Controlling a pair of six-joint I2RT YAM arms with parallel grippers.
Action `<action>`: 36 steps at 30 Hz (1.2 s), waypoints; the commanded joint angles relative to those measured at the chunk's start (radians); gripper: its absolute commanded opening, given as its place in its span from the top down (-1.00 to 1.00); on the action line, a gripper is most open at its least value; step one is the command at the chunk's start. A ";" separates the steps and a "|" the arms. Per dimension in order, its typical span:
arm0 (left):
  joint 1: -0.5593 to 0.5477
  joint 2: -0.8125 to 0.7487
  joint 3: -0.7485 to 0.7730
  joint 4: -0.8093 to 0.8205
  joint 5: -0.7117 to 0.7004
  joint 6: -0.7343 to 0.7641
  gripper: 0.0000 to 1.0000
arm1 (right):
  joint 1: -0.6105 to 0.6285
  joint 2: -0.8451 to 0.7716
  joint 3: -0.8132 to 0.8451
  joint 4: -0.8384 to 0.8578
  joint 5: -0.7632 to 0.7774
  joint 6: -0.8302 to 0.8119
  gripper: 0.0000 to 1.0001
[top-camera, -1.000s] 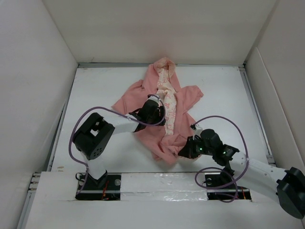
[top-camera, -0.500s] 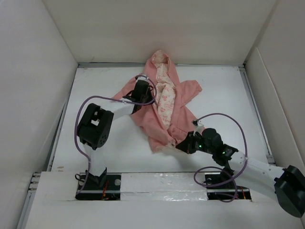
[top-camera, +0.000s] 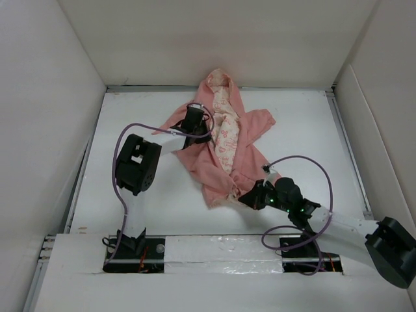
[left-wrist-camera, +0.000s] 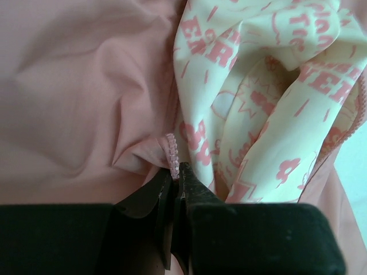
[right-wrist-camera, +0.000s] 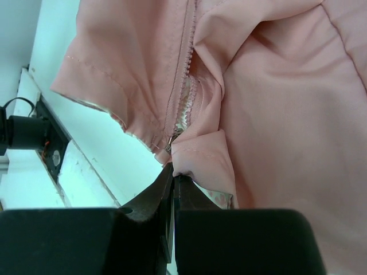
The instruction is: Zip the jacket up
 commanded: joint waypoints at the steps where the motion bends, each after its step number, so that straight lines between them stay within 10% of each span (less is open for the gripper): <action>1: 0.116 -0.099 -0.043 0.204 -0.231 0.031 1.00 | 0.077 -0.120 -0.056 -0.218 -0.166 0.027 1.00; 8: 0.195 -0.139 -0.082 0.234 -0.220 0.001 1.00 | 0.087 -0.445 -0.016 -0.548 -0.098 0.050 1.00; 19: 0.147 -0.352 -0.218 0.261 -0.222 -0.043 1.00 | 0.096 -0.358 -0.002 -0.493 -0.094 0.029 1.00; 23: 0.135 -0.562 -0.463 0.335 -0.131 -0.095 0.32 | 0.096 -0.376 0.050 -0.565 -0.043 -0.014 1.00; 29: -0.072 -0.754 -0.516 0.176 -0.233 -0.040 -0.04 | 0.085 -0.328 0.223 -0.568 0.195 -0.123 0.98; 36: -0.492 -0.797 -0.460 -0.088 -0.477 -0.121 0.31 | 0.013 -0.211 0.348 -0.542 0.274 -0.201 1.00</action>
